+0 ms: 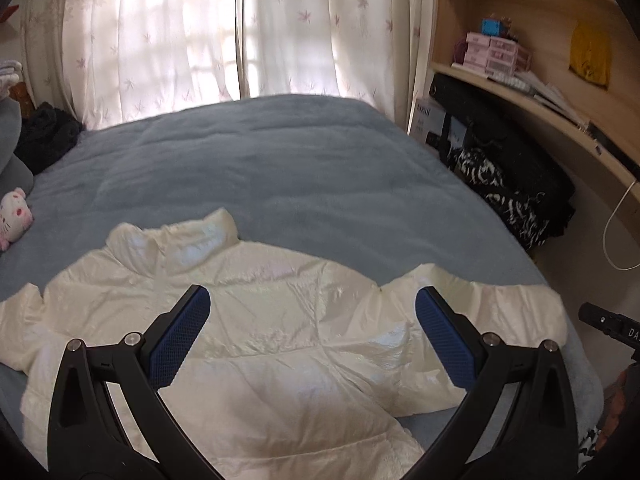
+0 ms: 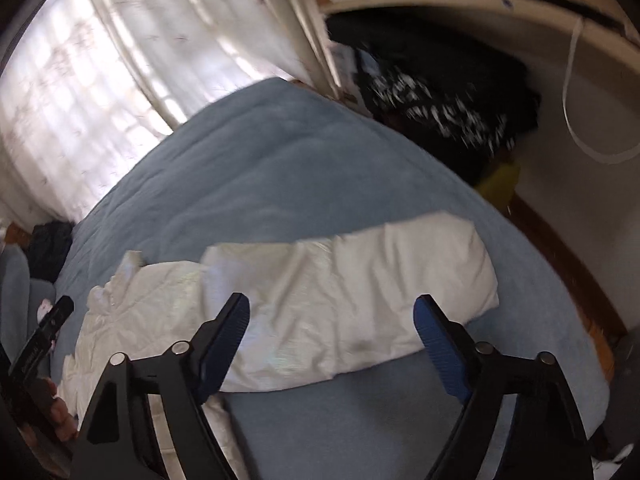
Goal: Fold large clothes
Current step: 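Move the right tool to the sleeve nearest it and grasp the cuff, then fold the held sleeve across the jacket body with the right tool, then open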
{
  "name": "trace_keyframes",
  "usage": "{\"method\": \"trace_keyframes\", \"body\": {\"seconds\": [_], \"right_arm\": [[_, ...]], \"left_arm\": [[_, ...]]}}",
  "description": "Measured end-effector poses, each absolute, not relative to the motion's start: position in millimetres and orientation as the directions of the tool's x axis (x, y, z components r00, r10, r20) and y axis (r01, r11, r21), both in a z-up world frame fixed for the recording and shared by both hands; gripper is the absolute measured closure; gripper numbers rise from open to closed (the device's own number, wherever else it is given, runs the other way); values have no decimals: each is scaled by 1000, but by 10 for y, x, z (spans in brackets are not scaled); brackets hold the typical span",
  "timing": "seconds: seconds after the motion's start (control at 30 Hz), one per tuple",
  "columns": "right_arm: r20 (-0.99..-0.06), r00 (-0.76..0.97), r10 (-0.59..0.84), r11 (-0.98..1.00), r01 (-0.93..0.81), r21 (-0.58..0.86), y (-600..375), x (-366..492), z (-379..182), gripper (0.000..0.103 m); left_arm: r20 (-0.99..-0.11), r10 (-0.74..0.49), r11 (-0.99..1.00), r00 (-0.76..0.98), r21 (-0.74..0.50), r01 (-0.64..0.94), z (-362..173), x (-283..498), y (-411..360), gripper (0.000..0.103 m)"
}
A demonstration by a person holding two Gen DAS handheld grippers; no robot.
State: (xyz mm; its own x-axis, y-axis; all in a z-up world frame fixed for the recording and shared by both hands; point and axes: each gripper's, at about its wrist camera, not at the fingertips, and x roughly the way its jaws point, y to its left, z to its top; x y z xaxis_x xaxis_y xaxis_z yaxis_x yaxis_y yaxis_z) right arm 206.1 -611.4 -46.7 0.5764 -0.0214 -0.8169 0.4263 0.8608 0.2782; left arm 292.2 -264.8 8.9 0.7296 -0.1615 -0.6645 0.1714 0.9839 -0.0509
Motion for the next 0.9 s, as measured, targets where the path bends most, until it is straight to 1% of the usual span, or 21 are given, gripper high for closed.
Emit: {"method": "trace_keyframes", "body": {"seconds": [0.1,0.2,0.23,0.3,0.33,0.47,0.53,0.6,0.63,0.67,0.7,0.8,0.9], "right_arm": [[-842,539,11,787,515,340,-6473,2046,-1021,21],[-854,517,46,702,592,396,-6702,2021,-1472,21],[-855,514,64,673,611,417,-6783,2016,-1614,22],[-843,527,109,606,637,476,-6889,1994,-1839,27],[-834,537,129,575,644,504,-6938,1994,-1944,27],[-835,540,107,530,679,508,-6977,2055,-2229,27],[-836,544,76,526,690,497,-6968,2109,-2300,31],[-839,542,38,540,696,474,-6952,2160,-2330,54],[-839,543,33,545,694,471,-6958,2183,-2360,60],[-835,549,34,549,688,474,-6946,2199,-2359,76],[-826,563,31,555,678,483,-6916,2213,-2314,87],[-802,596,-39,605,653,455,-6782,2236,-2028,93],[-734,675,-78,683,572,453,-6452,2268,-1512,94]], "left_arm": [[-699,-159,984,697,-59,165,-323,3070,-2784,1],[-716,-154,985,681,-53,166,-617,3163,-2913,1],[-721,-149,985,676,-47,167,-703,3190,-2963,1],[-730,-146,985,668,-42,169,-816,3233,-3025,1],[-733,-145,985,665,-43,168,-862,3252,-3051,1],[-748,-156,983,645,-54,175,-969,3318,-3091,1],[-755,-161,983,636,-63,174,-1013,3341,-3070,1],[-755,-160,984,636,-68,167,-1018,3335,-3013,1],[-754,-159,984,637,-68,164,-1004,3332,-2977,1],[-751,-157,985,641,-69,161,-993,3325,-2947,1],[-749,-155,985,644,-71,155,-979,3320,-2916,1],[-749,-133,990,649,-65,127,-908,3307,-2762,2],[-726,-140,990,673,-87,113,-736,3255,-2550,1]]}}
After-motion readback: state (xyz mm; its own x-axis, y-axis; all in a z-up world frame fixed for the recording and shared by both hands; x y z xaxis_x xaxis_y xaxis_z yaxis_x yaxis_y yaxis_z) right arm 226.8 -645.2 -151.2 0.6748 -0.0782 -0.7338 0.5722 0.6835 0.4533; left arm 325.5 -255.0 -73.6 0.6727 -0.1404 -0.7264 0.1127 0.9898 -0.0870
